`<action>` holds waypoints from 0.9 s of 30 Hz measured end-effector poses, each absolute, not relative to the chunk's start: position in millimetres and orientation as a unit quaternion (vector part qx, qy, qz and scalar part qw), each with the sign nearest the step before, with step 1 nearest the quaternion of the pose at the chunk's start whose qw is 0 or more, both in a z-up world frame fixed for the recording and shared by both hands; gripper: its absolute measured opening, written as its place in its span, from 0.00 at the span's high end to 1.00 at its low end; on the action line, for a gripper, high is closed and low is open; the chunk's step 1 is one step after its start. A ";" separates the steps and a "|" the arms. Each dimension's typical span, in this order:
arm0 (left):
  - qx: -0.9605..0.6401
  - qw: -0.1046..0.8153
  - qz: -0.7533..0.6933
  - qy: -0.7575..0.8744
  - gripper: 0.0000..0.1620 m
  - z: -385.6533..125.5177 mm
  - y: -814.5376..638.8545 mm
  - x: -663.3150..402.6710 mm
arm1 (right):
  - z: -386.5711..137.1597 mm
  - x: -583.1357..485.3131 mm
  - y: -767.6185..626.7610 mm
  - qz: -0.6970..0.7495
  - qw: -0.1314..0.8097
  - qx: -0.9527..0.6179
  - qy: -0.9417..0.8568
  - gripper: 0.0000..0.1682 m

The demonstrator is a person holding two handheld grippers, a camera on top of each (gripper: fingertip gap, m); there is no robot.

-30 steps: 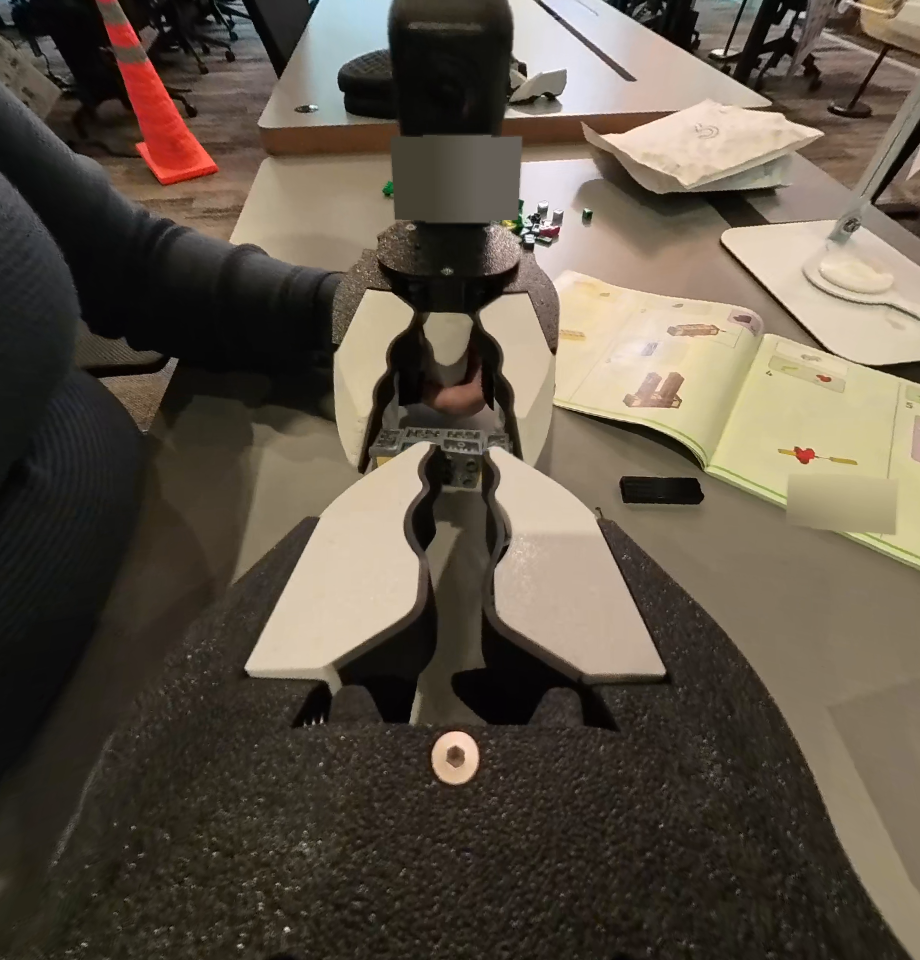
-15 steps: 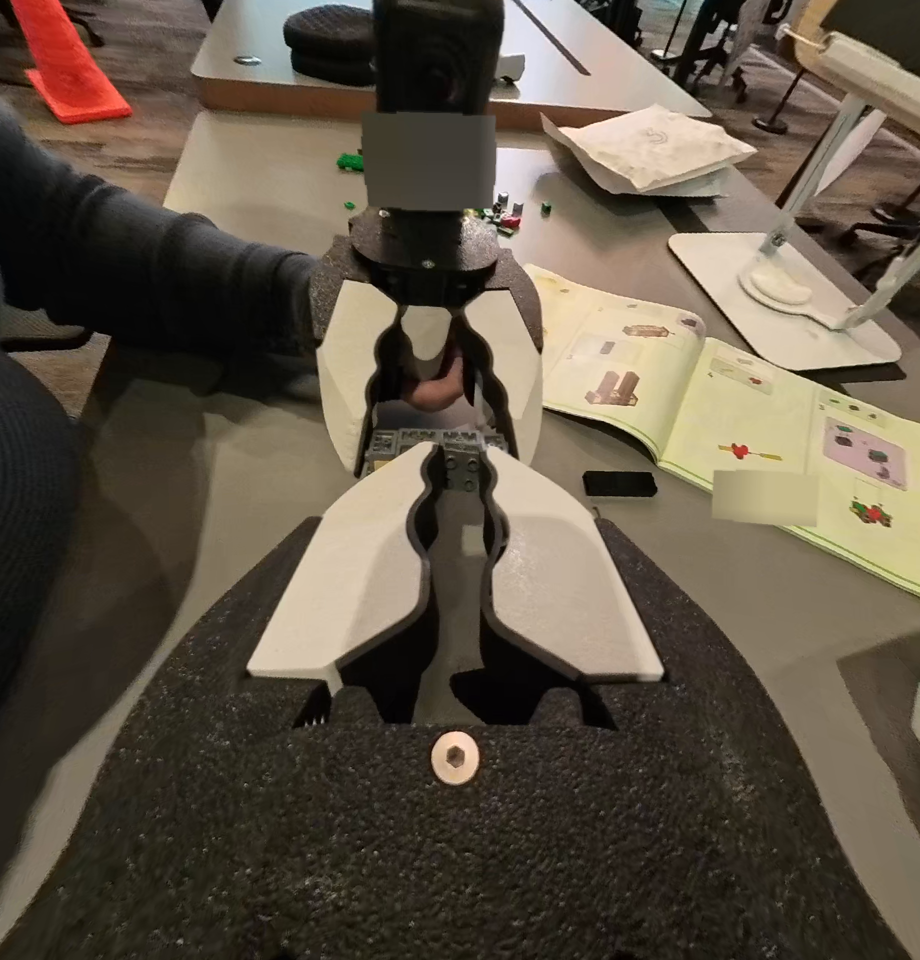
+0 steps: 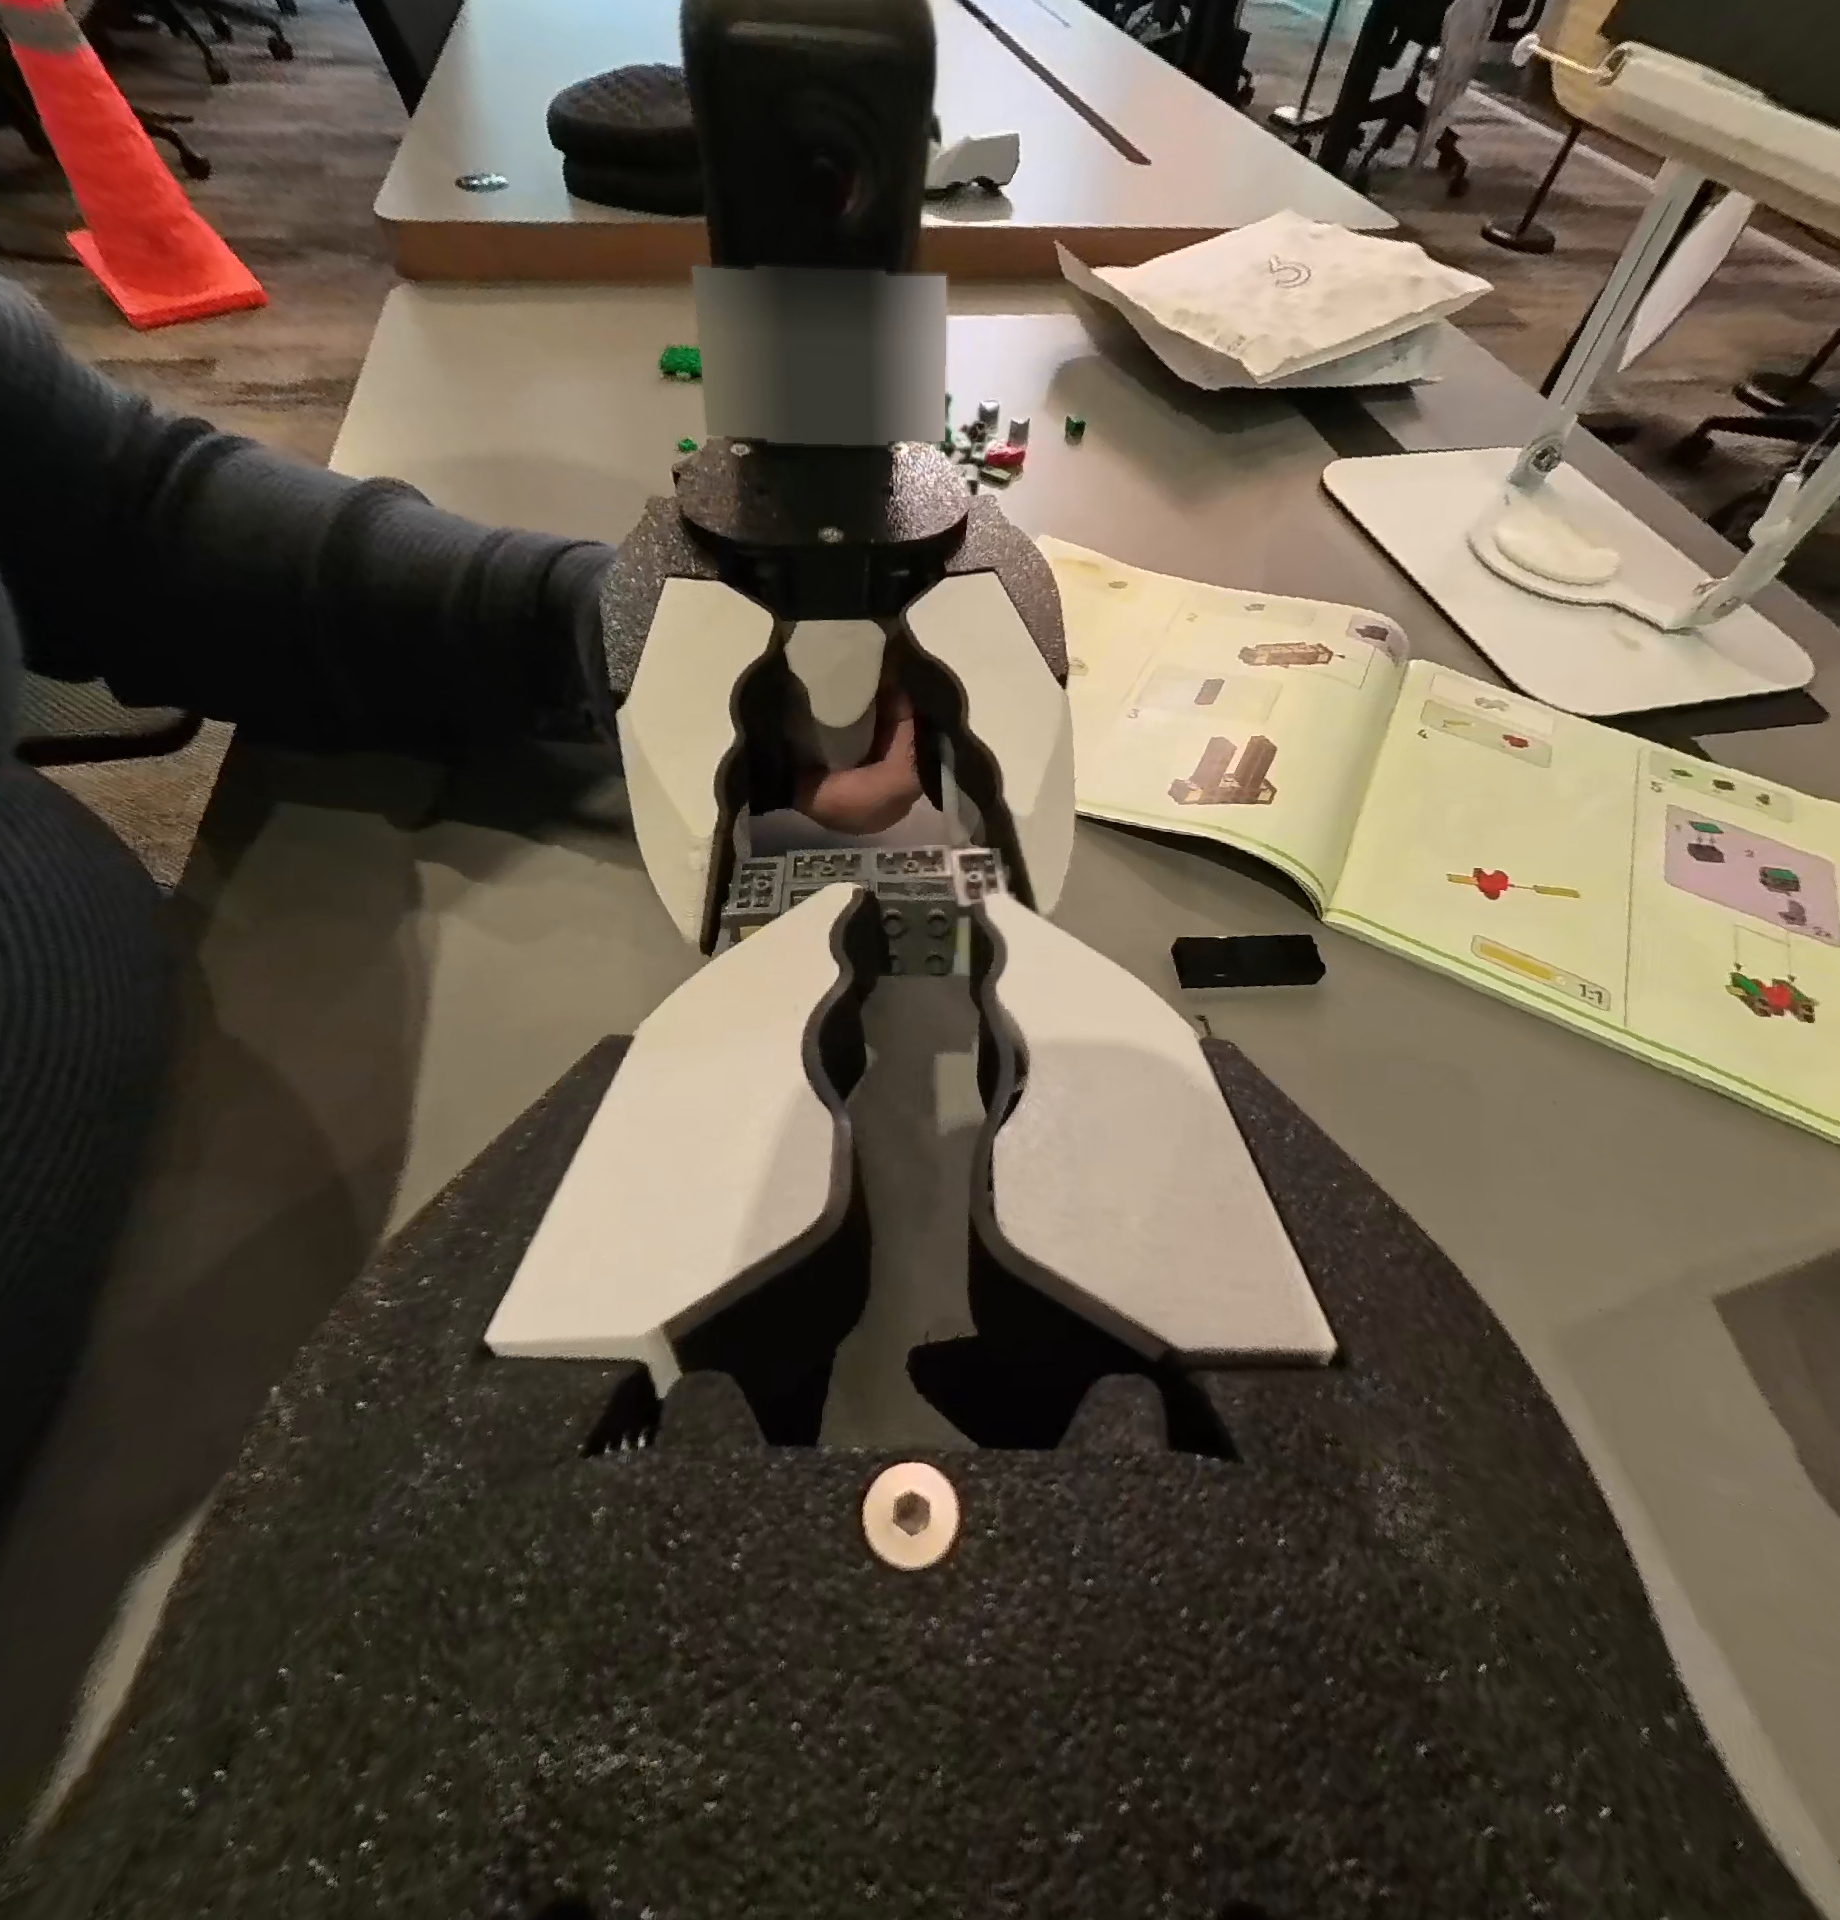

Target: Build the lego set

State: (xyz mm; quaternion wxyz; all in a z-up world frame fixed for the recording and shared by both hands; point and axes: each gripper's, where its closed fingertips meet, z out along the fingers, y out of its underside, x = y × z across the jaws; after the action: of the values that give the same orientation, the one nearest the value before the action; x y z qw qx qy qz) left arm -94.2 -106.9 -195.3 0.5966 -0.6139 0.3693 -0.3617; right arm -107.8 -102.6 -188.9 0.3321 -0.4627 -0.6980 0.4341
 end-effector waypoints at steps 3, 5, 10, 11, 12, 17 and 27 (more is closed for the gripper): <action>-0.610 0.600 -0.363 0.369 0.63 -194.0 -107.5 -94.1 | -187.8 -107.9 -102.3 0.444 0.326 -0.466 -0.693 0.89; -0.608 0.601 -0.364 0.369 0.63 -193.6 -107.7 -93.8 | -187.4 -107.8 -102.2 0.450 0.321 -0.469 -0.689 0.89; -0.604 0.607 -0.358 0.371 0.63 -192.4 -108.0 -94.2 | -187.2 -108.0 -102.1 0.469 0.307 -0.477 -0.677 0.88; -0.602 0.609 -0.359 0.370 0.63 -191.4 -108.2 -94.4 | -187.2 -107.9 -101.7 0.471 0.305 -0.479 -0.675 0.88; -0.601 0.611 -0.359 0.370 0.63 -190.7 -108.3 -94.7 | -187.1 -107.8 -101.4 0.474 0.302 -0.481 -0.673 0.88; -0.599 0.613 -0.360 0.369 0.63 -189.7 -108.4 -94.7 | -185.7 -108.0 -101.7 0.482 0.296 -0.484 -0.668 0.88; -0.594 0.651 -0.306 0.360 0.63 -185.0 -102.0 -100.8 | -174.9 -108.9 -88.6 0.500 0.297 -0.536 -0.612 0.86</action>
State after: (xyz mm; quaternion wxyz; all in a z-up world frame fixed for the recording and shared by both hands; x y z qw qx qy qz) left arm -100.8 -102.0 -185.0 0.6509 -0.5940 0.3604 -0.3060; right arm -108.9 -88.6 -174.9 0.2969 -0.5357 -0.6123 0.5000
